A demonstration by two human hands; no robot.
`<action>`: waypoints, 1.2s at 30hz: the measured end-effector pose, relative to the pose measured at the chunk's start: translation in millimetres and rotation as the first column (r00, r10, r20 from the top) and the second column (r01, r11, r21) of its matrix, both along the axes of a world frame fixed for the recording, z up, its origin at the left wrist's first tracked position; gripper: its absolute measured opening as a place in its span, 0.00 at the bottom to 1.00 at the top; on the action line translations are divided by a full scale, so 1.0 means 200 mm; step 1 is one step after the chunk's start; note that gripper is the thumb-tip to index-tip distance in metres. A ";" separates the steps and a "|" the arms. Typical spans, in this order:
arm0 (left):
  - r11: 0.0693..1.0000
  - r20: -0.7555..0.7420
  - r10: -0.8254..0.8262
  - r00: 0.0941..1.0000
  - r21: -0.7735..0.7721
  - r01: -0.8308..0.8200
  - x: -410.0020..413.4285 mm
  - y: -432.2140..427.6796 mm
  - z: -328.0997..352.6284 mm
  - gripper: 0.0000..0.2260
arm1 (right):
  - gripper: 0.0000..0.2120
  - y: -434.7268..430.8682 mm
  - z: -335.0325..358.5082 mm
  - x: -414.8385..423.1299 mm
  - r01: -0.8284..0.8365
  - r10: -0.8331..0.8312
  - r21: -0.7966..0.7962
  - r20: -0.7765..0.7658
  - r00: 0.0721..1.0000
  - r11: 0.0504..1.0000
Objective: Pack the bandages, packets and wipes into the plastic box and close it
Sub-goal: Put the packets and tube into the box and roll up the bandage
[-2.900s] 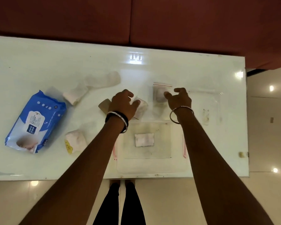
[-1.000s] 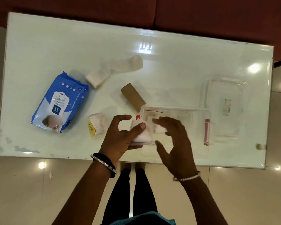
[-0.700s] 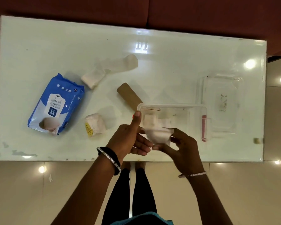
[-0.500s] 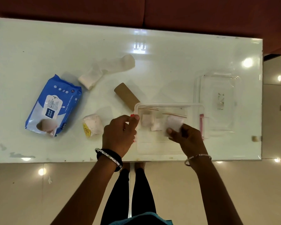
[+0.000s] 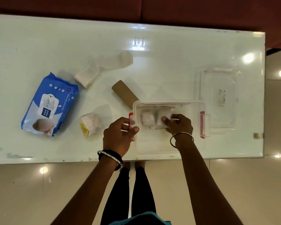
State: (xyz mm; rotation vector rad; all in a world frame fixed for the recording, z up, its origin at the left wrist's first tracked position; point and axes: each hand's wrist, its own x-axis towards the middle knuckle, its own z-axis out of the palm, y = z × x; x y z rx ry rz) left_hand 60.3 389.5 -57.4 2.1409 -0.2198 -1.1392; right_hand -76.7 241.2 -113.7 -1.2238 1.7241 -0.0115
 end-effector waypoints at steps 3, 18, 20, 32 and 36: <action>1.000 -0.020 0.005 1.000 -0.004 -0.005 0.02 0.01 -0.01 0.06 | 0.23 -0.01 0.00 0.00 -0.077 0.076 -0.029 -0.039 0.996 0.997; 0.948 0.167 0.314 0.935 -0.011 -0.317 0.18 0.19 -0.03 0.03 | 0.06 0.07 0.41 0.43 -0.381 0.488 -0.692 -0.049 0.872 0.613; 0.940 0.262 0.330 0.907 -0.005 -0.341 0.21 0.24 -0.03 0.03 | 0.04 0.08 0.37 0.56 -0.542 0.619 -0.630 -0.120 0.776 0.557; 0.890 0.350 0.429 0.833 -0.008 -0.456 0.25 0.39 -0.08 0.06 | 0.18 0.10 0.07 0.89 -0.896 0.763 -0.080 -0.494 0.416 0.437; 0.847 0.348 0.488 0.801 0.033 -0.530 0.26 0.42 -0.12 0.17 | 0.20 0.10 0.10 0.88 -0.824 0.724 -0.242 -0.395 0.566 0.512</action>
